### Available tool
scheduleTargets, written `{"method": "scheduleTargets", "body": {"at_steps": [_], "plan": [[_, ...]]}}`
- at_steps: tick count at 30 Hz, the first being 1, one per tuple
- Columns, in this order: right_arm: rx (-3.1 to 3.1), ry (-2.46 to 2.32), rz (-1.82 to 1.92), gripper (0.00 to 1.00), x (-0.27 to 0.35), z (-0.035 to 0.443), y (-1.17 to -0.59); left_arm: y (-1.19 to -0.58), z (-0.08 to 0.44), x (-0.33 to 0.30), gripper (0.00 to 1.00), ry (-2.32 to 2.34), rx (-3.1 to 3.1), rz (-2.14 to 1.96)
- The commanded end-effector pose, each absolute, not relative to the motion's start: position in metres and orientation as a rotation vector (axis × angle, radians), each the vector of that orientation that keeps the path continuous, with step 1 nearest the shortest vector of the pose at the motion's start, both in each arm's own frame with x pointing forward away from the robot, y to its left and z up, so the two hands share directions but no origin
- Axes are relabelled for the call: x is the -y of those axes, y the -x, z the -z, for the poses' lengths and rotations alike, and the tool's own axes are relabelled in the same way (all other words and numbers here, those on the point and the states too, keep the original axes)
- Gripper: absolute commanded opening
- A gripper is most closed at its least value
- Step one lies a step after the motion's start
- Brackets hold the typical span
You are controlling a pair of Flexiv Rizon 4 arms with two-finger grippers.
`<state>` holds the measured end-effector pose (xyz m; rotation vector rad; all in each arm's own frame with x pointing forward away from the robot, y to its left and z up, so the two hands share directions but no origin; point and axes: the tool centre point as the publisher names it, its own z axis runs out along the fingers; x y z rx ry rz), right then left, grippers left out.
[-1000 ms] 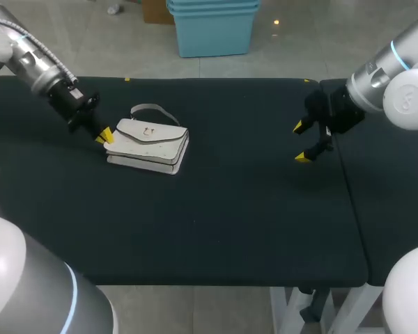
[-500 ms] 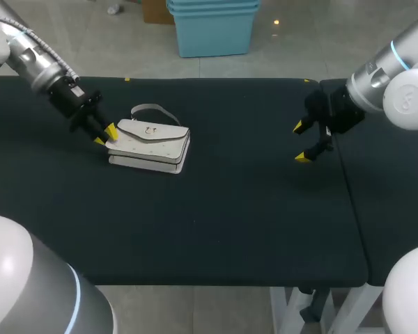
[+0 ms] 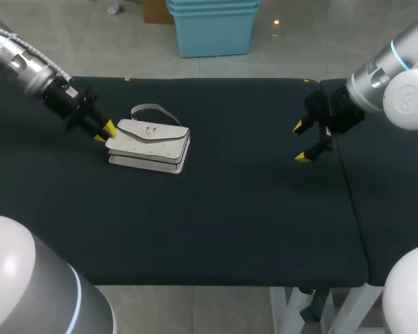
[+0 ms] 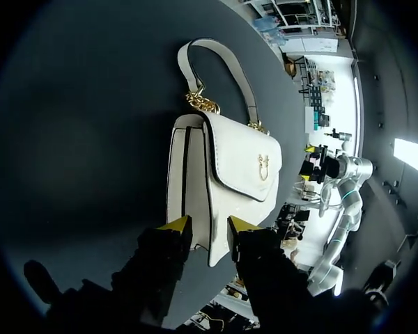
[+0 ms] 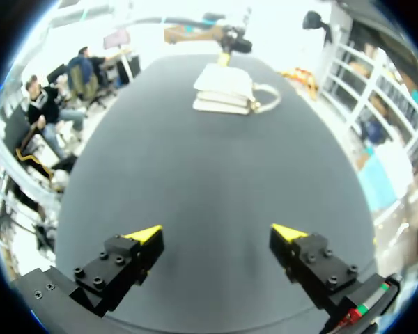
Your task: Pick up the bag, open it, inspect its contents, close it, and place it on the opposite side
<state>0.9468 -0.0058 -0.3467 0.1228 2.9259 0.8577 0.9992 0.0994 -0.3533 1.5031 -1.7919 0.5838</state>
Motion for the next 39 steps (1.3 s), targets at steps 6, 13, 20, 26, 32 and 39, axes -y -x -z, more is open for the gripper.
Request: {"method": "scheduleTargets", "body": {"at_steps": [6,13,20,26,32,39], "plan": [[-2.927,-0.121,-0.861,1.0,0.006,0.347,-0.948,-1.002,0.359,-0.087,0.22,-1.599,1.752,-0.71],[-2.927,-0.121,-0.861,1.0,0.006,0.347,-0.948,-1.004,0.364,-0.082,0.1,-1.603,1.742,-0.688],[-2.927,-0.121,-0.861,1.0,0.006,0.347,-0.948,-0.994,0.365,-0.073,0.0,-1.592,1.742,-0.686],[-2.927,-0.121,-0.861,1.0,0.006,0.347,-0.948,-0.98,0.365,-0.052,0.0,-1.588,1.748,-0.714],[-2.927,-0.121,-0.861,1.0,0.006,0.347,-0.948,-0.974,0.37,-0.013,0.0,-1.605,1.778,-0.737],[-2.927,-0.121,-0.861,1.0,0.006,0.347,-0.948,-0.973,0.374,0.032,0.0,-1.578,1.801,-0.734]]}}
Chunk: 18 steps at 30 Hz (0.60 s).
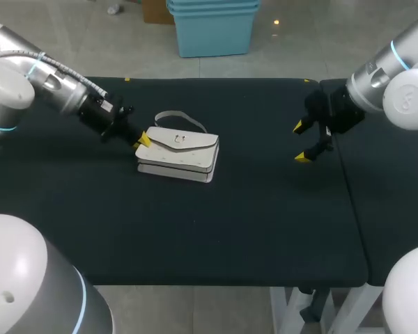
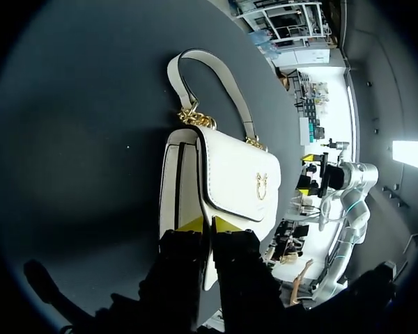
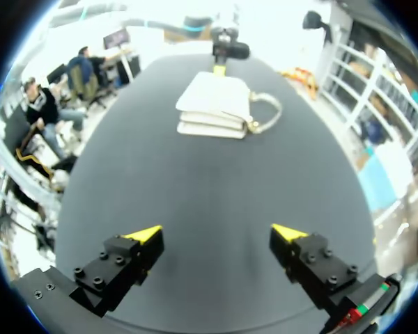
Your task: Pick up the bag, open it, inspect its contents, close it, and place it on the opposite side
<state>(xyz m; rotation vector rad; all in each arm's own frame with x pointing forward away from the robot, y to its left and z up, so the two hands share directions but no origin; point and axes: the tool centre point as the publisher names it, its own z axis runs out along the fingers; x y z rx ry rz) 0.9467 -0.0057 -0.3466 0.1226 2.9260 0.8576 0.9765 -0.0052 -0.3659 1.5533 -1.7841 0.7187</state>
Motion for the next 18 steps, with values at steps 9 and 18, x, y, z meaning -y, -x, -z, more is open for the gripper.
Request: {"method": "scheduleTargets", "body": {"at_steps": [9,18], "plan": [[-2.927,-0.121,-0.861,1.0,0.006,0.347,-0.948,-0.971,0.375,0.083,0.0,-1.528,1.822,-0.727],[-2.927,-0.121,-0.861,1.0,0.006,0.347,-0.948,-0.967,0.375,0.117,0.0,-1.559,1.835,-0.761]]}}
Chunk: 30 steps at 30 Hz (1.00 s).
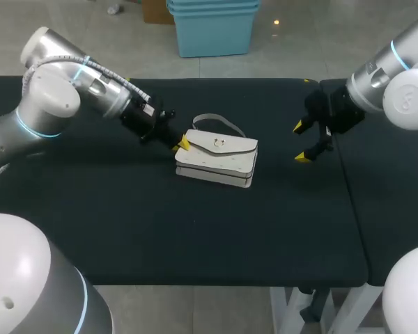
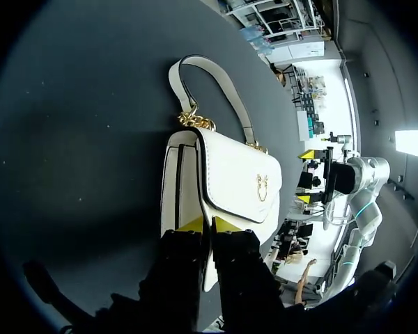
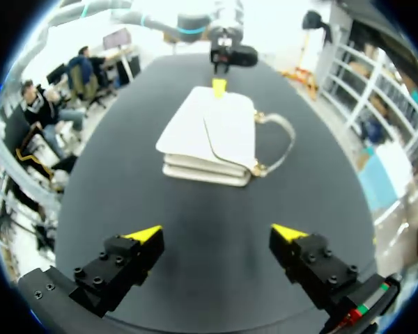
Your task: Pick up the bag, open it, inspect its contents, close it, and place it on the opposite side
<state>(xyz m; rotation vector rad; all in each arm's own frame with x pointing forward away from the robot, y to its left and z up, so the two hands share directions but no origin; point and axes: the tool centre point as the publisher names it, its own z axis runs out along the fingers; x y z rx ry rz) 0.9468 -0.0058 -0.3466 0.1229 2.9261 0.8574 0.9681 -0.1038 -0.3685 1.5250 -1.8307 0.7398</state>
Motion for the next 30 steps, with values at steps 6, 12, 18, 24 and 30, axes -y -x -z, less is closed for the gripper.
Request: {"method": "scheduleTargets", "body": {"at_steps": [6,12,18,24,30], "plan": [[-2.927,-0.121,-0.861,1.0,0.006,0.347,-0.948,-0.969,0.376,0.117,0.0,-1.616,1.798,-0.81],[-2.927,-0.121,-0.861,1.0,0.006,0.347,-0.948,-0.965,0.372,0.109,0.0,-1.637,1.762,-0.847],[-2.927,-0.121,-0.861,1.0,0.006,0.347,-0.948,-0.962,0.365,0.109,0.0,-1.635,1.757,-0.864],[-2.927,-0.121,-0.861,1.0,0.006,0.347,-0.948,-0.963,0.365,0.116,0.0,-1.625,1.761,-0.849],[-2.927,-0.121,-0.861,1.0,0.006,0.347,-0.948,-0.964,0.367,0.119,0.61,-1.626,1.753,-0.843]]}}
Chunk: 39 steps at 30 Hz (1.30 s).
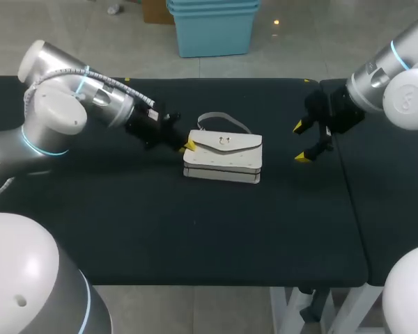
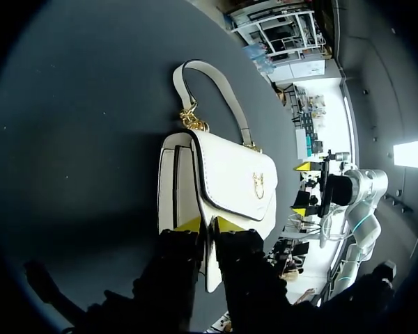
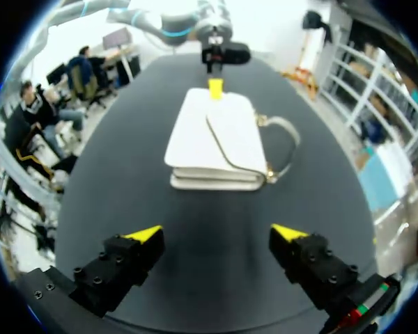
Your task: Pick up the bag, open it, inspect its contents, close it, and place it on the opposite side
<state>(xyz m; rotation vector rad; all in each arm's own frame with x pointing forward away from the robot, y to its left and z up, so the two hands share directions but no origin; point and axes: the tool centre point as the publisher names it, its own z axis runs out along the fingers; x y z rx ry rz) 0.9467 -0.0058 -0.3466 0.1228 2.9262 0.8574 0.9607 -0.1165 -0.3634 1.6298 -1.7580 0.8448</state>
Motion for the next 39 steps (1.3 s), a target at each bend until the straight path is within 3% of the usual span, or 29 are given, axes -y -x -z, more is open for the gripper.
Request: {"method": "scheduleTargets", "body": {"at_steps": [1,15,39], "plan": [[-2.927,-0.121,-0.861,1.0,0.006,0.347,-0.948,-0.964,0.366,0.117,0.98,-1.626,1.749,-0.845],[-2.899,-0.122,-0.707,1.0,-0.008,0.321,-0.945,-0.952,0.313,0.06,1.0,-1.534,1.88,-0.813],[-2.794,0.028,-0.388,1.0,-0.08,0.289,-0.915,-0.968,0.248,0.018,1.0,-0.64,2.73,-0.422]]}}
